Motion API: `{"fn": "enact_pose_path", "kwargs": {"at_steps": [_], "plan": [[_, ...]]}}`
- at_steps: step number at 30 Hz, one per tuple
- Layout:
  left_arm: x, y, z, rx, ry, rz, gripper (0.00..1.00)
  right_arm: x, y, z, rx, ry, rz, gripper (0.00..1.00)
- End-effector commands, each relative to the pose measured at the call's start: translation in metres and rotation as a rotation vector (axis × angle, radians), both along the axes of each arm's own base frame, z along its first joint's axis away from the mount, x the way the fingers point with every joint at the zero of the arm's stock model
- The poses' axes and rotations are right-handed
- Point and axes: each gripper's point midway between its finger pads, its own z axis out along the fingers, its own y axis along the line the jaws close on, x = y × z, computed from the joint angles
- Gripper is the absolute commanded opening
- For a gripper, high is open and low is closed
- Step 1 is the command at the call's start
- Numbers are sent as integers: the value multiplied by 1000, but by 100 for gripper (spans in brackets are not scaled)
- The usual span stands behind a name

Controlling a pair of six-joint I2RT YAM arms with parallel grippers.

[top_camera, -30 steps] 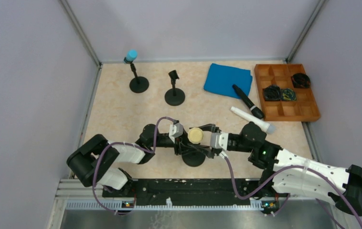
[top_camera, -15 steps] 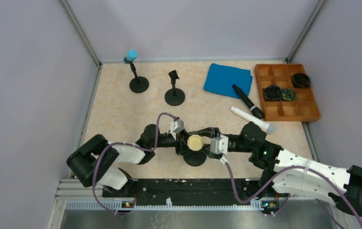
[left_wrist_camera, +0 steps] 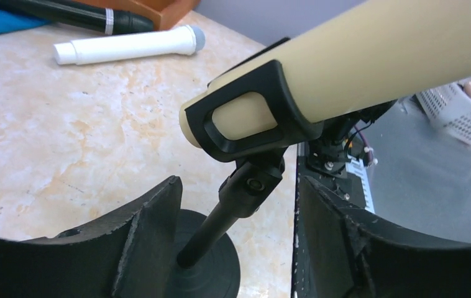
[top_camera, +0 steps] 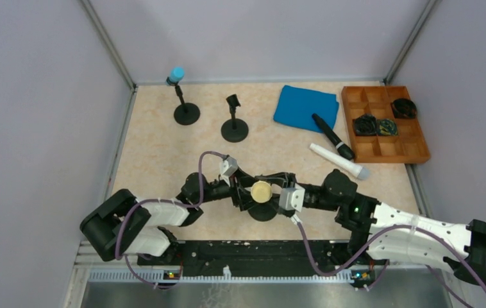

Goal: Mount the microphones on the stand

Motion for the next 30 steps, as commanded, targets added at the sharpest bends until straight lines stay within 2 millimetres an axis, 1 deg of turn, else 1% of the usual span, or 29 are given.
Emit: {"fn": "enact_pose_path", "kwargs": {"at_steps": [1, 3, 6, 11, 14, 20, 25, 30], "plan": [[4, 9, 32, -112, -124, 62, 79, 14, -5, 13, 56, -49, -138, 0], [3, 9, 38, -131, -156, 59, 80, 16, -6, 14, 70, -39, -164, 0], [1, 6, 42, -147, -185, 30, 80, 16, -8, 14, 95, -19, -169, 0], [-7, 1, 51, -218, -223, -31, 74, 14, -10, 16, 118, -8, -167, 0], [-11, 0, 53, -255, -226, -60, 73, 12, -10, 15, 119, -8, -153, 0], [-10, -9, 50, -264, -201, -104, 72, 7, -10, 8, 85, -56, -126, 0], [-12, -7, 59, -281, -248, -106, 74, 6, -11, -1, 24, -111, -114, 0], [-15, -9, 65, -288, -277, -128, 73, 4, -11, -4, 6, -147, -99, 0]]}}
